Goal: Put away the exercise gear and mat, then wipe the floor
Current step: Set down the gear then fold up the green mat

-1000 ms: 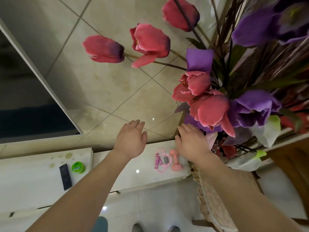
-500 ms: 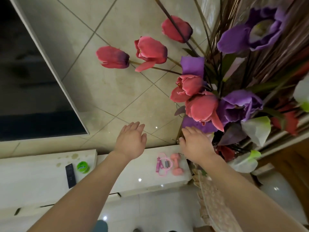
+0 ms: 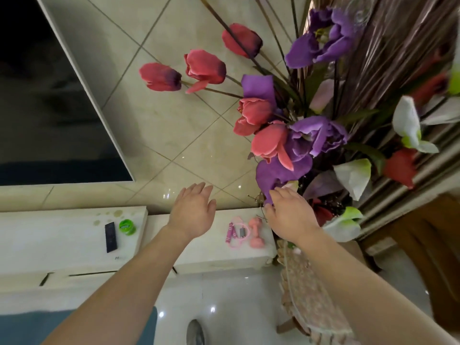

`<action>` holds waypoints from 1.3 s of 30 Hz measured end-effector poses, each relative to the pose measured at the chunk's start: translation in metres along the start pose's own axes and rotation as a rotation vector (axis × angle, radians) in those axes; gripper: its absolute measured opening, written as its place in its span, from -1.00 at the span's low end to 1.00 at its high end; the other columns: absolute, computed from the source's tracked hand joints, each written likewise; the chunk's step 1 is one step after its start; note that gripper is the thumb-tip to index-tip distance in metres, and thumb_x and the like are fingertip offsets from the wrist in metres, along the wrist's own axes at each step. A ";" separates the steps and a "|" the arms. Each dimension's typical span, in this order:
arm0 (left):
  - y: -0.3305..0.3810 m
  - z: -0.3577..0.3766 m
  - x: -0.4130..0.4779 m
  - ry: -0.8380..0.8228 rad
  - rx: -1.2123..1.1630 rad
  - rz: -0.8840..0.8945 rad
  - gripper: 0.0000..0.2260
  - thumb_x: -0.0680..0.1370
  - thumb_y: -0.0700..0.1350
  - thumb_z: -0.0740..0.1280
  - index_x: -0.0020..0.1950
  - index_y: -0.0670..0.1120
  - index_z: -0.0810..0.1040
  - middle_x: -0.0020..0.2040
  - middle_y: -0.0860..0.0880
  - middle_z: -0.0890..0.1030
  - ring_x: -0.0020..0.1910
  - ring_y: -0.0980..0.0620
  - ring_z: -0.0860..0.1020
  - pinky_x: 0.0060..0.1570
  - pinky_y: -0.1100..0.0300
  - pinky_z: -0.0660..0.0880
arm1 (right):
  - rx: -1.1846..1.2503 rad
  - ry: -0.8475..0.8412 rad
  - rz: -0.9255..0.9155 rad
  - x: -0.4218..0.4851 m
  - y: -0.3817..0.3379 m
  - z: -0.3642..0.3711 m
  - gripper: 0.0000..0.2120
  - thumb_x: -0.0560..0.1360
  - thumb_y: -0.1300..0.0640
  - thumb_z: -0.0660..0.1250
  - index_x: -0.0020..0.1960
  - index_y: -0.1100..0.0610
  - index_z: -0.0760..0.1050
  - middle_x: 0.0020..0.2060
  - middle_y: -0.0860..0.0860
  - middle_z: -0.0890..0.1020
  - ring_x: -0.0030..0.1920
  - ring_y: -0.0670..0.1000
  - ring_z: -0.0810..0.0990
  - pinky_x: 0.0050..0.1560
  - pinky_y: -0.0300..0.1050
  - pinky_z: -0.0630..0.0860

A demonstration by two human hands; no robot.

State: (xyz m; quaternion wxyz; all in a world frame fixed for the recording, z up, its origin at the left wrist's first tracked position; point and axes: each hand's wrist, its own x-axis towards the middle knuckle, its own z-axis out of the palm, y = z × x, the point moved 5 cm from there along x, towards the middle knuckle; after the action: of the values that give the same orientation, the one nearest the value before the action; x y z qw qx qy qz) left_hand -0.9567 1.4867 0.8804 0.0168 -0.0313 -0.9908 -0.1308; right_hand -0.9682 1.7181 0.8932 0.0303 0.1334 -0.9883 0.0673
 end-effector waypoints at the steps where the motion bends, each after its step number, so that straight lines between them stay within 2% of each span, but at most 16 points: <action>1: 0.003 0.000 -0.008 -0.002 0.004 -0.009 -0.55 0.63 0.03 0.10 0.47 -0.12 0.39 0.45 -0.15 0.41 0.44 -0.15 0.33 0.46 -0.07 0.19 | 0.001 -0.007 -0.005 -0.005 0.001 -0.001 -0.70 0.54 0.02 0.14 0.12 0.16 0.50 0.03 0.05 0.57 0.13 0.11 0.48 0.25 0.03 0.42; 4: 0.008 -0.004 -0.031 0.006 0.000 -0.033 -0.48 0.56 0.06 0.04 0.43 -0.15 0.43 0.40 -0.18 0.46 0.39 -0.19 0.38 0.42 -0.08 0.25 | 0.007 -0.022 -0.015 -0.018 0.000 -0.005 -0.67 0.55 0.02 0.16 0.18 0.17 0.49 0.09 0.07 0.57 0.16 0.11 0.48 0.25 0.02 0.41; 9: 0.006 -0.015 -0.059 0.038 -0.013 -0.070 -0.59 0.64 -0.04 0.16 0.45 -0.15 0.42 0.42 -0.18 0.44 0.40 -0.20 0.36 0.43 -0.05 0.24 | 0.021 -0.029 -0.049 -0.036 -0.010 -0.013 -0.62 0.56 0.03 0.18 0.28 0.20 0.47 0.18 0.10 0.56 0.23 0.14 0.47 0.29 0.03 0.39; 12: 0.003 -0.018 -0.070 0.048 -0.017 -0.069 -0.59 0.65 -0.03 0.16 0.48 -0.13 0.39 0.45 -0.16 0.41 0.43 -0.17 0.33 0.47 -0.06 0.19 | 0.014 -0.021 -0.061 -0.045 -0.021 -0.013 -0.63 0.56 0.02 0.16 0.26 0.19 0.48 0.17 0.09 0.56 0.23 0.12 0.47 0.28 0.02 0.39; 16: -0.006 -0.021 -0.087 0.047 -0.023 -0.066 -0.56 0.63 0.02 0.09 0.46 -0.13 0.40 0.44 -0.15 0.42 0.42 -0.16 0.33 0.42 0.00 0.19 | 0.018 -0.019 -0.054 -0.057 -0.038 -0.015 -0.49 0.51 -0.06 -0.03 0.24 0.19 0.48 0.16 0.09 0.57 0.24 0.13 0.47 0.29 0.03 0.40; 20: -0.023 -0.028 -0.106 0.040 -0.034 -0.064 -0.60 0.66 -0.03 0.15 0.48 -0.13 0.37 0.46 -0.14 0.39 0.44 -0.16 0.30 0.44 0.02 0.17 | 0.012 -0.024 -0.047 -0.067 -0.058 -0.012 -0.32 0.46 -0.13 -0.17 0.35 0.18 0.42 0.24 0.09 0.54 0.31 0.12 0.43 0.34 0.05 0.37; 23: -0.038 -0.034 -0.122 0.047 -0.032 -0.056 -0.60 0.66 -0.03 0.15 0.48 -0.11 0.36 0.47 -0.13 0.38 0.45 -0.14 0.29 0.45 0.03 0.14 | 0.000 -0.019 -0.046 -0.078 -0.080 -0.009 -0.39 0.49 -0.08 -0.10 0.35 0.20 0.42 0.23 0.11 0.54 0.29 0.13 0.44 0.34 0.02 0.34; 26: -0.052 -0.039 -0.139 0.052 -0.046 -0.051 -0.60 0.66 -0.03 0.15 0.48 -0.12 0.37 0.47 -0.13 0.38 0.45 -0.15 0.28 0.44 0.04 0.14 | 0.005 -0.025 -0.038 -0.092 -0.104 -0.007 -0.41 0.44 -0.08 -0.12 0.23 0.19 0.46 0.17 0.10 0.55 0.23 0.13 0.46 0.26 0.01 0.38; 29: -0.066 -0.041 -0.156 0.048 -0.052 -0.056 -0.57 0.65 0.01 0.09 0.48 -0.12 0.37 0.47 -0.13 0.38 0.44 -0.15 0.29 0.43 0.06 0.13 | 0.008 -0.059 -0.040 -0.106 -0.123 -0.003 -0.47 0.54 -0.03 -0.04 0.39 0.18 0.37 0.34 0.09 0.46 0.36 0.11 0.36 0.39 -0.03 0.26; 31: -0.074 -0.042 -0.168 0.048 -0.047 -0.056 -0.55 0.64 0.03 0.06 0.48 -0.11 0.38 0.47 -0.13 0.38 0.44 -0.15 0.29 0.43 0.07 0.14 | -0.012 -0.060 -0.043 -0.115 -0.132 0.000 -0.55 0.59 0.01 0.05 0.41 0.17 0.34 0.37 0.09 0.43 0.39 0.10 0.33 0.40 -0.04 0.23; 33: -0.082 -0.040 -0.176 0.040 -0.034 -0.060 -0.59 0.66 -0.01 0.11 0.48 -0.10 0.36 0.48 -0.12 0.36 0.44 -0.14 0.29 0.43 0.06 0.14 | -0.011 -0.058 -0.043 -0.121 -0.139 0.000 -0.57 0.60 0.02 0.07 0.39 0.18 0.36 0.34 0.09 0.46 0.36 0.11 0.35 0.38 -0.04 0.26; 37: -0.091 -0.036 -0.186 0.029 -0.025 -0.062 -0.58 0.66 0.00 0.13 0.50 -0.08 0.33 0.50 -0.10 0.34 0.46 -0.11 0.27 0.47 -0.01 0.16 | 0.000 -0.058 -0.045 -0.132 -0.148 0.002 -0.52 0.56 -0.03 -0.02 0.32 0.19 0.43 0.26 0.09 0.51 0.29 0.11 0.41 0.34 -0.01 0.32; 39: -0.092 -0.034 -0.191 0.024 -0.013 -0.062 -0.58 0.66 0.00 0.12 0.50 -0.08 0.33 0.49 -0.09 0.35 0.46 -0.10 0.27 0.47 -0.01 0.15 | 0.002 -0.051 -0.047 -0.136 -0.148 0.001 -0.57 0.58 -0.01 0.03 0.28 0.19 0.45 0.24 0.09 0.52 0.28 0.11 0.42 0.34 -0.02 0.33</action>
State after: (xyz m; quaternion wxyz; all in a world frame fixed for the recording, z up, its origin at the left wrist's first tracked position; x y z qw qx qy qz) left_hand -0.7718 1.3781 0.8818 0.0244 0.0010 -0.9901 -0.1382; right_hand -0.7979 1.6116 0.9004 0.0063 0.1583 -0.9853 0.0640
